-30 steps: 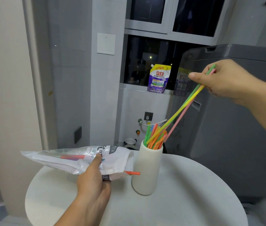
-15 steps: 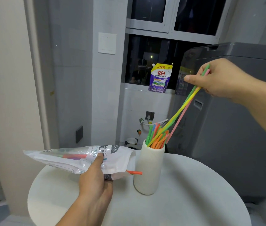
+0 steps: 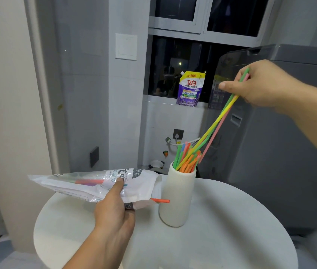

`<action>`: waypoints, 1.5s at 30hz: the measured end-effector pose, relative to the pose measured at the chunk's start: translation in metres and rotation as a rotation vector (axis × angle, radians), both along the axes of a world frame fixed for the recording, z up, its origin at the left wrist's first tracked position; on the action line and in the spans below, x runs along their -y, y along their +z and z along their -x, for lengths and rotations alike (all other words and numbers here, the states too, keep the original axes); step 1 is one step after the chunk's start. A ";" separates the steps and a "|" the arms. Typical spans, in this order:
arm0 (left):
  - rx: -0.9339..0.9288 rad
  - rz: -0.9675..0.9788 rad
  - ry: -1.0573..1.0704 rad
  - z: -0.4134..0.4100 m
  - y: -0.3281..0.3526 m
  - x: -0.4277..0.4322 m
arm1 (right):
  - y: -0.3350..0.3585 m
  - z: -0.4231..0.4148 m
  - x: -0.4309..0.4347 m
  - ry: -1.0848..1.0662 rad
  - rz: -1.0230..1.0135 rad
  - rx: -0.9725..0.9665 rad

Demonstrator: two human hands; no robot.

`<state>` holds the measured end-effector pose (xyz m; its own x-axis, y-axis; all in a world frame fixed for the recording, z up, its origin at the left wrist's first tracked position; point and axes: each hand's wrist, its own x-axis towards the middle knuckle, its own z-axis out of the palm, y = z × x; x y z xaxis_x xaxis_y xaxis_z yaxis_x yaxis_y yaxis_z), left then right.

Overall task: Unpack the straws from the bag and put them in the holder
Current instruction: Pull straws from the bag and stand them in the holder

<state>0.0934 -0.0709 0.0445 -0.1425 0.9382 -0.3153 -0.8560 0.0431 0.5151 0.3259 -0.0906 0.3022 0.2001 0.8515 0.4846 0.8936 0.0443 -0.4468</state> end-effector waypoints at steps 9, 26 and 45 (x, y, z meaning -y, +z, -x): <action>0.003 0.019 0.000 0.000 0.003 0.000 | 0.001 0.006 -0.001 0.010 -0.005 0.053; 0.044 -0.005 -0.004 0.001 0.002 0.000 | 0.000 0.007 -0.002 0.046 0.011 0.129; -0.006 0.022 -0.030 0.000 0.005 0.003 | -0.020 0.005 -0.014 0.189 0.074 0.031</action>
